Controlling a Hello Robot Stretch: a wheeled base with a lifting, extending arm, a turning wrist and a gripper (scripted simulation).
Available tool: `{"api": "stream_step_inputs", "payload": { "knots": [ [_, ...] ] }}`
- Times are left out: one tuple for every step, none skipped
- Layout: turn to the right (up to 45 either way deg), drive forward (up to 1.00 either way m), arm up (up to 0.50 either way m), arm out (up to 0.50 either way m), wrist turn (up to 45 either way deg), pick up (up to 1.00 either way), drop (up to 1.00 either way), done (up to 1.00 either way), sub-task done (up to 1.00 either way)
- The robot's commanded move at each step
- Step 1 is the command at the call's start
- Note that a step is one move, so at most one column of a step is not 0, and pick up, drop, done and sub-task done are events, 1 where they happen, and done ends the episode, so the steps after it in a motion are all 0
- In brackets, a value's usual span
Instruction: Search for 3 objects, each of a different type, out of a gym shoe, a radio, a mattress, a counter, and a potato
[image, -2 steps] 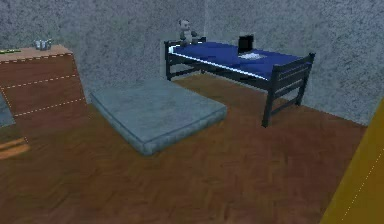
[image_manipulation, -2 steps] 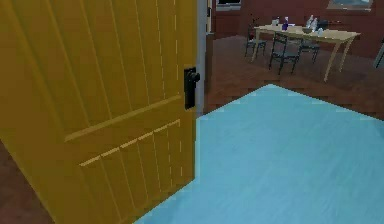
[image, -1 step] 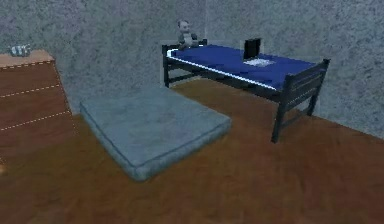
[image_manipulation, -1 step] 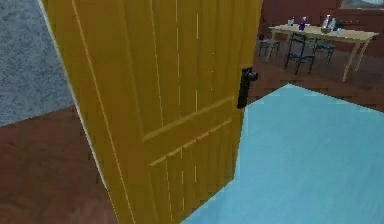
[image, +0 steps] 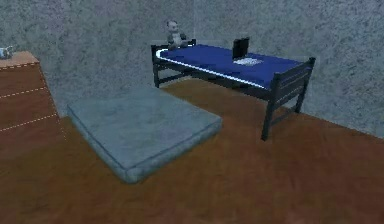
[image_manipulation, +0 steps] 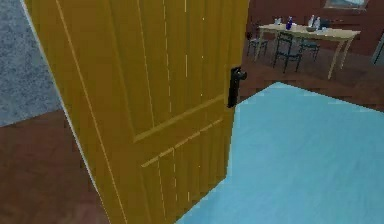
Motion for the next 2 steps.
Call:
{"api": "stream_step_inputs", "payload": {
  "knots": [
    [-45.0,0.00,0.00,0.00,0.0,0.00,0.00,0.00,0.00],
    [-45.0,0.00,0.00,0.00,0.0,0.00,0.00,0.00,0.00]
  ]
}}
